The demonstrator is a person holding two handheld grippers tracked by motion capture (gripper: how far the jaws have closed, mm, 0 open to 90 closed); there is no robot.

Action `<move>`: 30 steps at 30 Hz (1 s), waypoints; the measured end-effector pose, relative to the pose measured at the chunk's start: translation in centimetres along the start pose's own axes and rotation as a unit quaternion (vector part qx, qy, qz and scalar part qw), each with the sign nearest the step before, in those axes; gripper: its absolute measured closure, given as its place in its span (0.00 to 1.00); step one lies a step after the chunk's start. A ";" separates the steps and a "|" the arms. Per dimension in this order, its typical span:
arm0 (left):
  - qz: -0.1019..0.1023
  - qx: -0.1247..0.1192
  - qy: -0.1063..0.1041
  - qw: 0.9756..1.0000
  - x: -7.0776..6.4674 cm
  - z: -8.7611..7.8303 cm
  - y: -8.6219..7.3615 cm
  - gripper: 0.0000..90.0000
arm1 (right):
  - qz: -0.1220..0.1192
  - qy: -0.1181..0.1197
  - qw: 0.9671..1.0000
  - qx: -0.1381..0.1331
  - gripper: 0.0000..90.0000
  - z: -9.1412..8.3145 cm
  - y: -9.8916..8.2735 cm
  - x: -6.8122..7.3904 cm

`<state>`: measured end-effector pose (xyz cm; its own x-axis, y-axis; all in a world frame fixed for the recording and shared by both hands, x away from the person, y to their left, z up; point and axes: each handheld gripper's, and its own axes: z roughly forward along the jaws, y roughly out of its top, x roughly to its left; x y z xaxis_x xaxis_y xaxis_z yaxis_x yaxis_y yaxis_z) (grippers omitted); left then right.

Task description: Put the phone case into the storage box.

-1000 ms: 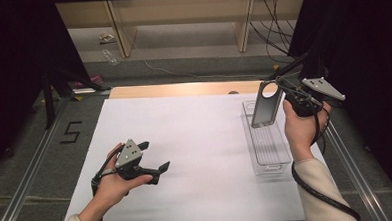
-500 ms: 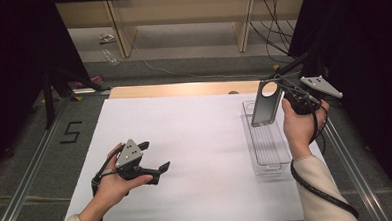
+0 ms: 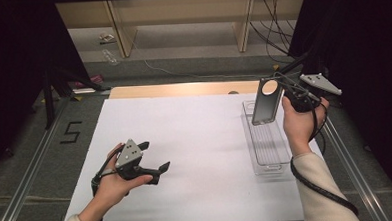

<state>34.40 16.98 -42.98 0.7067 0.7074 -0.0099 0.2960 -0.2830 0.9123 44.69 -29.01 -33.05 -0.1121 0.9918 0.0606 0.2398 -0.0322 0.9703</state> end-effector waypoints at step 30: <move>0.000 0.000 0.000 1.000 0.0 0.0 0.0 0.05 | -0.005 -0.011 1.000 0.012 0.99 1.4 0.4 -0.2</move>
<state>34.40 16.97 -42.96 0.7065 0.7077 -0.0102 0.2961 -0.2824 0.9124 46.16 -29.02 -33.04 -0.0925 0.9946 0.0462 0.2611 -0.0205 0.9651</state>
